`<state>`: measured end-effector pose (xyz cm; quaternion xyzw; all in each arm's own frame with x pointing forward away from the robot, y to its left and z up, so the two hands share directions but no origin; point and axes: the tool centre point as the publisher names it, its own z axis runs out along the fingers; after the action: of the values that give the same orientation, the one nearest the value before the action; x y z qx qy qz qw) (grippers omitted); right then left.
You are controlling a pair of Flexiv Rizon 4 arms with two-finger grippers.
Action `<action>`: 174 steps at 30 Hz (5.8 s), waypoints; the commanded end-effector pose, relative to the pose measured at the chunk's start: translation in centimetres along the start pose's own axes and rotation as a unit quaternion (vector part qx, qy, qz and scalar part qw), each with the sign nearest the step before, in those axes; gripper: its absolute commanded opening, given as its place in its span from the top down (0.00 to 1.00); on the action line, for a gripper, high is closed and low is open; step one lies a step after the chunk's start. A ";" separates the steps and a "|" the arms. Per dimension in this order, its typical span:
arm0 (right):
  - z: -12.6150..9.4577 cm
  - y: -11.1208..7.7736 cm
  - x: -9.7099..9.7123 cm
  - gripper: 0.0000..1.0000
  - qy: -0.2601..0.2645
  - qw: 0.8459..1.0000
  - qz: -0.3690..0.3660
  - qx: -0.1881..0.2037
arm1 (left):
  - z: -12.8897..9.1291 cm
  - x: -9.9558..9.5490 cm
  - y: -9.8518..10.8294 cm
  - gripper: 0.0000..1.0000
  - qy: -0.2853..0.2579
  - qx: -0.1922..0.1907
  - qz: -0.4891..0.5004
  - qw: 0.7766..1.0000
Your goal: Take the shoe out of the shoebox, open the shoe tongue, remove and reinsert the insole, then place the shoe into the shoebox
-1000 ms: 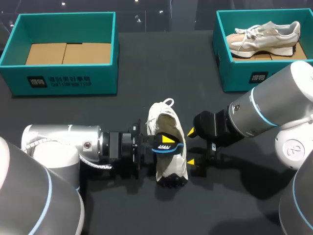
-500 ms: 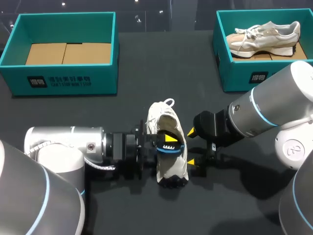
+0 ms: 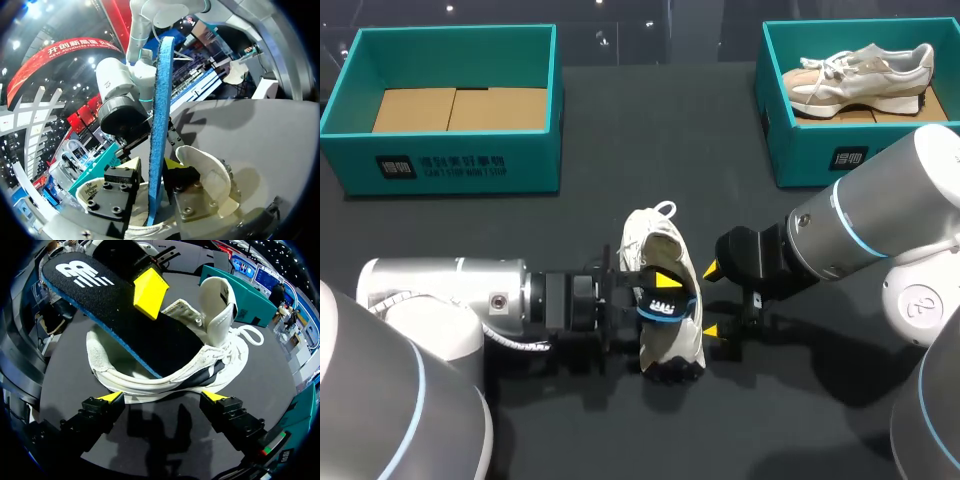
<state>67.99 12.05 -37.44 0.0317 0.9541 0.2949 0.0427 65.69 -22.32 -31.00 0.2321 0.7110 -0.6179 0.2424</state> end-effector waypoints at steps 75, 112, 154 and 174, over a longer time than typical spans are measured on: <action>0.0 -0.1 0.1 0.00 0.000 1.000 0.000 -0.001 | 0.7 0.6 3.5 0.99 0.028 -0.060 0.047 0.997; 0.0 -0.1 0.1 0.00 0.000 1.000 0.000 -0.001 | 1.3 0.8 4.0 1.00 0.031 -0.088 0.064 0.994; 0.0 -0.1 0.1 0.00 0.000 1.000 0.000 -0.001 | 0.9 1.4 2.4 0.65 0.054 -0.089 0.045 0.994; 0.0 -0.1 0.1 0.00 0.000 1.000 0.000 -0.001 | -1.3 0.5 0.8 0.62 0.108 -0.110 0.056 0.986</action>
<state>67.99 12.04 -37.43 0.0316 0.9540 0.2950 0.0426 65.81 -21.12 -32.35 0.3027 0.7745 -0.5043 0.2326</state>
